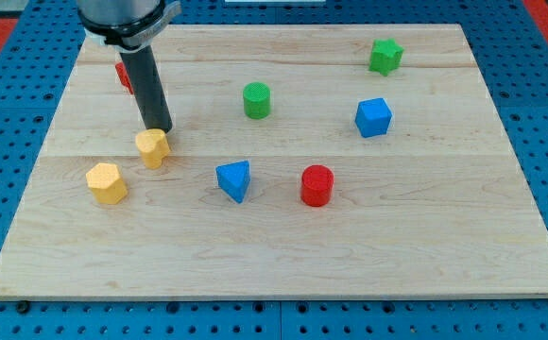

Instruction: Move the yellow hexagon and yellow heart right and up a bit

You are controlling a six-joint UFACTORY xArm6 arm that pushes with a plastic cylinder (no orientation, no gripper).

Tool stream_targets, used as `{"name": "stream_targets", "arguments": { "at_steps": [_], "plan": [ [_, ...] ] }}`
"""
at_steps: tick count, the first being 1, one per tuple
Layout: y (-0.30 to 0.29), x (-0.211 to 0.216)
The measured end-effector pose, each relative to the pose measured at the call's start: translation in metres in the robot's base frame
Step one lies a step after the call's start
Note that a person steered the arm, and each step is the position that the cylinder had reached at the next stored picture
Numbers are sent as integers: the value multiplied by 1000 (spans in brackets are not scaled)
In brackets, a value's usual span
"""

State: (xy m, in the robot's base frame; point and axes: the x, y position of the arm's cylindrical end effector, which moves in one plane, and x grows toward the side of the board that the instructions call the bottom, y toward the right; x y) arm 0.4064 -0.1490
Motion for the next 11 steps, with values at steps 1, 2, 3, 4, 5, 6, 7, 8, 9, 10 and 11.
{"name": "stream_targets", "arguments": {
  "at_steps": [1, 2, 3, 4, 5, 6, 7, 8, 9, 10, 11],
  "plan": [
    [-3, 6],
    [-28, 14],
    [-77, 24],
    [-116, 64],
    [-118, 112],
    [-79, 170],
    [-87, 139],
    [-68, 111],
    [-60, 85],
    [-48, 65],
    [-13, 62]
  ]
}}
